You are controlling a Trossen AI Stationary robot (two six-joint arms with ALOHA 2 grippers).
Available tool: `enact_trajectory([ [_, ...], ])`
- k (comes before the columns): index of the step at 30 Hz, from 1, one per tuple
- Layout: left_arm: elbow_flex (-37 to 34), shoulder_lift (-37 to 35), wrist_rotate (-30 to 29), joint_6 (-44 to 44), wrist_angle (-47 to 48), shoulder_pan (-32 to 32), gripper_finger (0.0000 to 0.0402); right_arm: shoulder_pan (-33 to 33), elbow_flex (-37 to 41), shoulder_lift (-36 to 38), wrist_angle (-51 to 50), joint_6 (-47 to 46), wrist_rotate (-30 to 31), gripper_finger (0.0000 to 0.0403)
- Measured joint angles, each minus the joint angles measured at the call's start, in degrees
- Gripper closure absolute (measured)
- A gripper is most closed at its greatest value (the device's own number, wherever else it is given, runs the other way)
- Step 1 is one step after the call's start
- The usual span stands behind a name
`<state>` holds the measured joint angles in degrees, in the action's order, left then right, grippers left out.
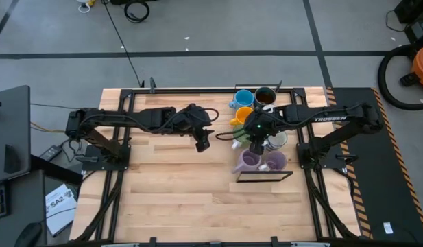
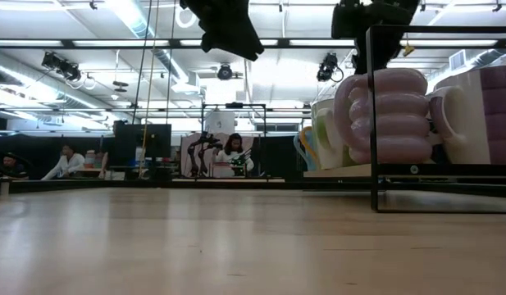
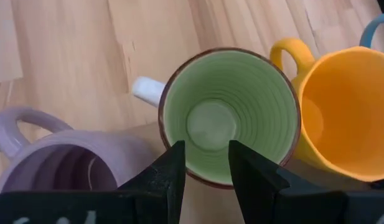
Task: Place coffee mugs
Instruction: Adjust the green mug on the shelf
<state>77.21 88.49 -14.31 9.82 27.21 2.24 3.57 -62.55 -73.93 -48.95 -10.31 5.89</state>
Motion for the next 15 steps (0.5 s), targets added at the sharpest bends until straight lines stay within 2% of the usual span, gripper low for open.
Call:
enact_trajectory([
  [15,0.0,0.0,0.0,0.0,0.2,0.0,0.0257,0.0,0.2,0.0,-6.3,-2.2,-0.9,0.0274],
])
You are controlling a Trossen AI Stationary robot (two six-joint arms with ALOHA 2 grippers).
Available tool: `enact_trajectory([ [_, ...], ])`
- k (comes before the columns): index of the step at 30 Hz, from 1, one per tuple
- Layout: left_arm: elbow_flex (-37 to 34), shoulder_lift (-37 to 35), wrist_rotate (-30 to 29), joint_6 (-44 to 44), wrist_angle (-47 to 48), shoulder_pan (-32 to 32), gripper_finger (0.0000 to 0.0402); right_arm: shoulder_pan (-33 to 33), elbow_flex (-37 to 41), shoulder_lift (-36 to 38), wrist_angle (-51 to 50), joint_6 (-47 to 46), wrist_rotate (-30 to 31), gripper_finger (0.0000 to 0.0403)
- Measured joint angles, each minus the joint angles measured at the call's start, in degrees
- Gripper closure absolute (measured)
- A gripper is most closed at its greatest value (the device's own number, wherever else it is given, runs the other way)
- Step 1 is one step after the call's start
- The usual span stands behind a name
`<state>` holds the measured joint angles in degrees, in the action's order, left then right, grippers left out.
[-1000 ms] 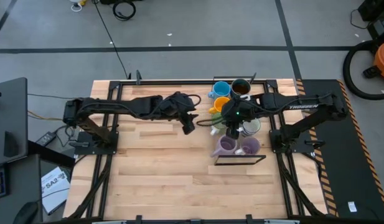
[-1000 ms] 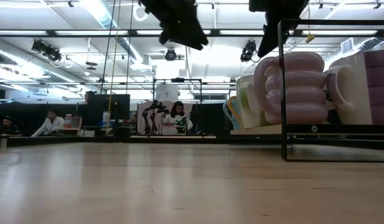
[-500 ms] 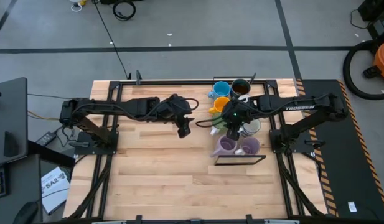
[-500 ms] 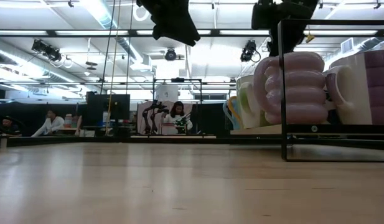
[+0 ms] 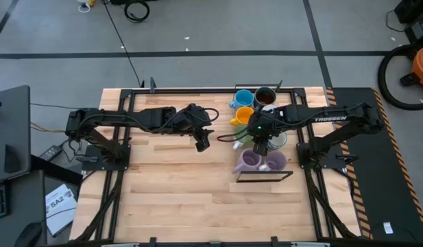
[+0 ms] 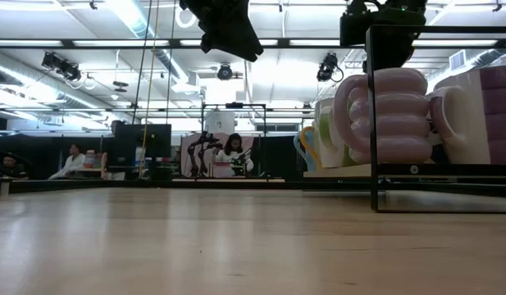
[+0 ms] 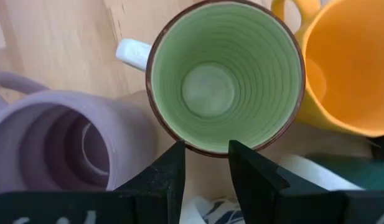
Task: Place coffee mugs
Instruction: Adjust the green mug on the shelf
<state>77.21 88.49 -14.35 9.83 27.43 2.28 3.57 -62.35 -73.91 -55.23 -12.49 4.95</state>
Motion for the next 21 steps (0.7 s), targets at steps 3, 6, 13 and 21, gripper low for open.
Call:
enact_trajectory([
  [3,0.0,0.0,0.0,0.0,0.0,0.0,0.0257,0.0,0.0,0.0,-0.3,0.0,-0.1,0.0274],
  [6,0.0,0.0,0.0,0.0,0.0,0.0,0.0257,0.0,0.0,0.0,-0.3,0.0,-0.1,0.0274],
  [13,0.0,0.0,0.0,0.8,0.3,0.0,0.0257,0.0,0.0,0.0,0.2,0.0,-0.1,0.0274],
  [21,0.0,0.4,0.0,3.4,1.1,0.0,0.0257,0.0,0.0,0.0,3.1,0.0,-0.1,0.0274],
])
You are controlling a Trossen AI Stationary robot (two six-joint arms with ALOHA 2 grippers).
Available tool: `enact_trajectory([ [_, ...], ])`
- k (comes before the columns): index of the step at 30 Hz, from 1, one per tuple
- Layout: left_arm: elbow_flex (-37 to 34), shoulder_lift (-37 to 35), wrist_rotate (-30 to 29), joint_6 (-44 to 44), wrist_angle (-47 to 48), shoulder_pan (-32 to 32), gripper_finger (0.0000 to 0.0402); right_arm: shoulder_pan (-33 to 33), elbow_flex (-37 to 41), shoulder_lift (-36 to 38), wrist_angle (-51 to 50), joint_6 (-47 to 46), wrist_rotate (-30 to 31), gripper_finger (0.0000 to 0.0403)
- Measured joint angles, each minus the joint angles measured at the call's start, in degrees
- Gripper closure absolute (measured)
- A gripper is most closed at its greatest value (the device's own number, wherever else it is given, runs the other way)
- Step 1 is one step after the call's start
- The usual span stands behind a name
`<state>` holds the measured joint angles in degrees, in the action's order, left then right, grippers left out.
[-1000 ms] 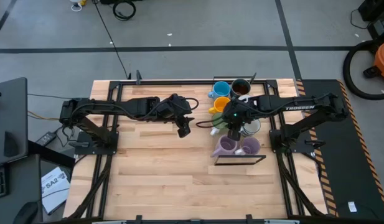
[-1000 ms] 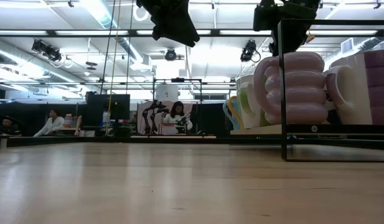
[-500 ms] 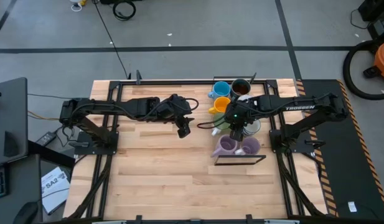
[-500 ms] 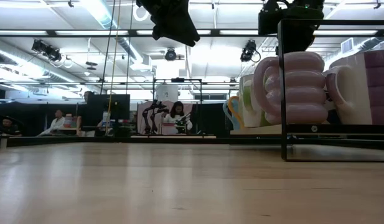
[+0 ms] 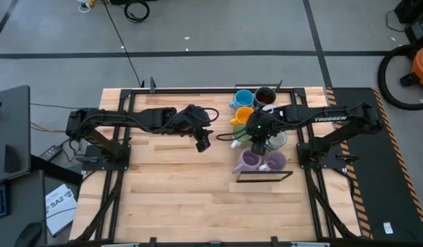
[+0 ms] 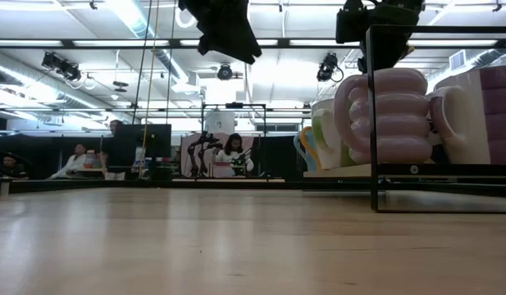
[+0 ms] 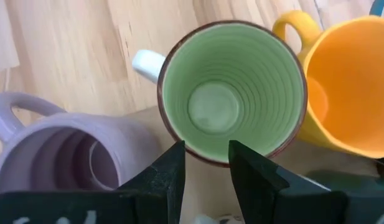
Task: Place coffee mugs
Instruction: Adjust the green mug on the shelf, then return to Home Position
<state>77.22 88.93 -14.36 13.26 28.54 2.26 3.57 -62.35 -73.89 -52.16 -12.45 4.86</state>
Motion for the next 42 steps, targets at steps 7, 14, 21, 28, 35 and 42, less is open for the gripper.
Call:
enact_trajectory([
  [7,0.0,5.7,-0.3,0.7,-1.4,0.1,0.0257,0.0,0.0,0.1,0.8,0.4,0.0,0.0274],
  [14,0.0,13.4,-1.7,0.6,-9.6,0.8,0.0257,0.0,0.0,0.2,1.0,0.5,0.0,0.0274],
  [21,0.0,18.5,-1.7,0.7,-19.1,1.5,0.0257,0.0,0.0,0.3,1.1,0.6,0.0,0.0274],
  [28,0.0,20.7,-1.5,1.1,-25.5,1.6,0.0257,0.0,0.0,0.3,1.4,0.6,0.0,0.0274],
  [35,0.0,21.0,-1.5,1.1,-26.7,1.6,0.0257,0.0,0.0,0.3,2.3,0.6,0.0,0.0274],
  [42,-0.1,18.1,-1.4,0.1,-21.8,1.5,0.0257,-0.1,0.0,2.1,2.6,0.6,0.0,0.0274],
])
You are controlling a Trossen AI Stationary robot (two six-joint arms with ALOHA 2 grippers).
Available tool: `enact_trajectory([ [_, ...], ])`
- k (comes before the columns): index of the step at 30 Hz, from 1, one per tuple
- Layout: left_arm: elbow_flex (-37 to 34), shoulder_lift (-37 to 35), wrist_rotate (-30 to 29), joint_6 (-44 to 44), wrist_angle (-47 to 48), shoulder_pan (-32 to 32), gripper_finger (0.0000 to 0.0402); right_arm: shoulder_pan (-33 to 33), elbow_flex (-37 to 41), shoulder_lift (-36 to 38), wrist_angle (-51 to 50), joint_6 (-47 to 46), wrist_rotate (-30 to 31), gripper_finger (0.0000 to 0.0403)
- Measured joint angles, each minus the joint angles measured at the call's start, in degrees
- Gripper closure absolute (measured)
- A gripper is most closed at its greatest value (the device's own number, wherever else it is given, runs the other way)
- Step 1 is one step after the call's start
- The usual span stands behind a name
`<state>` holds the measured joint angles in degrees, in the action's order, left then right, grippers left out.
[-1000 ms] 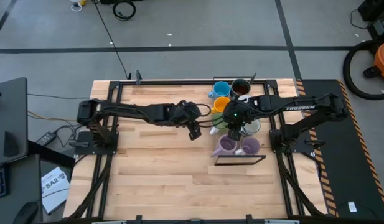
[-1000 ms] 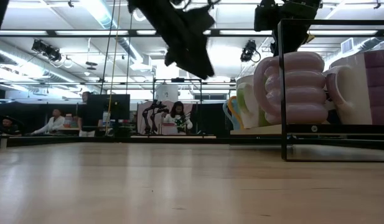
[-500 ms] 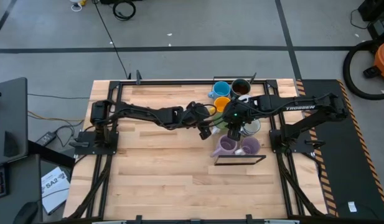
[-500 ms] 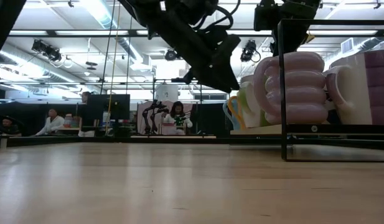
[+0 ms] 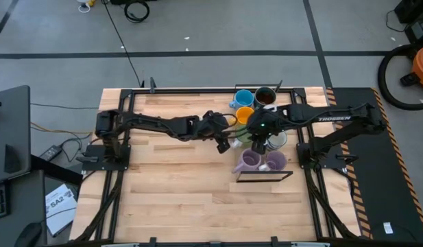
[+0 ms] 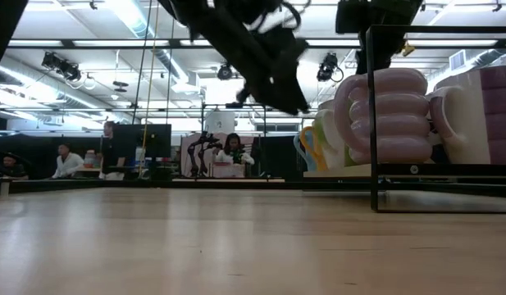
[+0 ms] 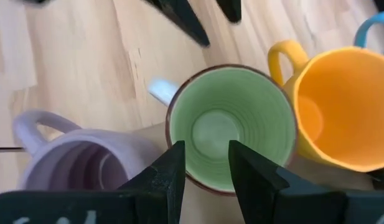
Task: Place coffee mugs
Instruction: Return to Home Position
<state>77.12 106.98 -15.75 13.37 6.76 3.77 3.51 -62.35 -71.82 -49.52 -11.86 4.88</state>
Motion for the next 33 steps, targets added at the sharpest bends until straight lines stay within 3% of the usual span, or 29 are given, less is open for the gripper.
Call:
enact_trajectory([
  [5,0.1,-6.4,-0.1,-1.5,6.4,-0.8,0.0257,0.0,0.0,5.6,0.1,-0.2,0.0,0.0274],
  [16,0.1,-29.8,-1.5,-5.7,26.2,-6.0,0.0257,0.0,0.0,21.0,-0.3,-0.2,0.0,0.0274],
  [25,0.1,-47.2,-16.5,0.9,44.5,-22.3,0.0257,0.0,0.0,29.4,-0.8,0.0,-0.5,0.0274],
  [33,0.1,-52.2,-30.5,12.0,57.1,-39.7,0.0257,0.0,5.3,34.9,4.0,0.0,-0.5,0.0274],
])
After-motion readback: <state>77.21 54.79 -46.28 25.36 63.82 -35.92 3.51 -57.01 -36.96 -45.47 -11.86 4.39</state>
